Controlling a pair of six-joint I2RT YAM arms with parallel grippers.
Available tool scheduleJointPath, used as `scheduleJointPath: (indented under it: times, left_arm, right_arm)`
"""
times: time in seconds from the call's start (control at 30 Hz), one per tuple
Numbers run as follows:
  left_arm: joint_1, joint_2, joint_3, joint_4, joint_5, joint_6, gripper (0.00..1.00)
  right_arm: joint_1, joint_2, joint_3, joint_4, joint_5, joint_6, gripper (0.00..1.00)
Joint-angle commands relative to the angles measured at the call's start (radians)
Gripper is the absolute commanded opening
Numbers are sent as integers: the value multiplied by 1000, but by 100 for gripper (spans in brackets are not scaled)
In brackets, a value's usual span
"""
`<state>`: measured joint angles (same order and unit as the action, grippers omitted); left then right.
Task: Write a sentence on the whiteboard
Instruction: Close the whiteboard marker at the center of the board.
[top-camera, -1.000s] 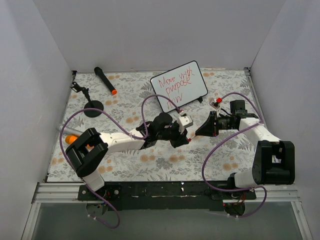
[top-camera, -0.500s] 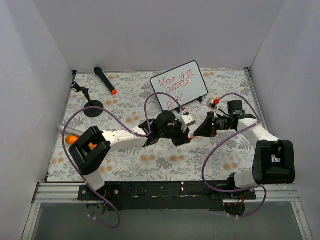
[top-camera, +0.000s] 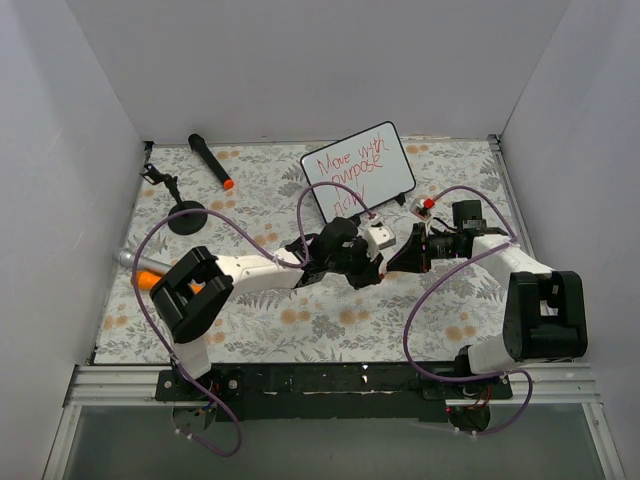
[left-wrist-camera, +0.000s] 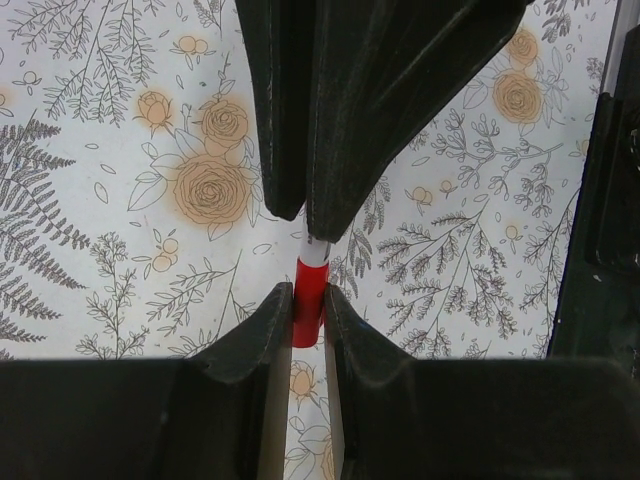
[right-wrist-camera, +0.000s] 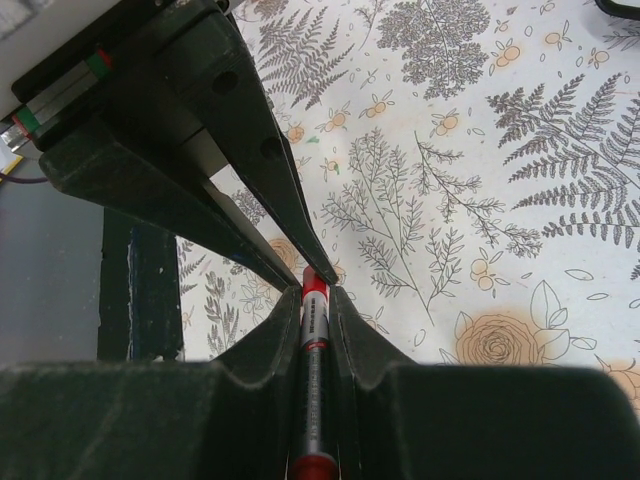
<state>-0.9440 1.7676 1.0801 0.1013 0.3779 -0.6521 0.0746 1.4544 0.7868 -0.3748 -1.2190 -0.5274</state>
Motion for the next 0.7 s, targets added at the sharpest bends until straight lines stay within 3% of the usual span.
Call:
scheduleJointPath:
  times: [0.0, 0.27, 0.47, 0.67]
  left_arm:
    - [5, -34, 152, 288, 28, 11, 0]
    - [7, -43, 156, 282, 59, 14, 0]
    - [7, -121, 14, 250, 43, -1, 0]
    - [8, -295, -153, 204, -16, -52, 30]
  right_arm:
    - [65, 32, -40, -55, -45, 12, 1]
    - [68, 34, -28, -61, -36, 0, 1]
    - [34, 4, 25, -147, -5, -74, 1]
    - [-4, -37, 72, -260, 10, -158, 1]
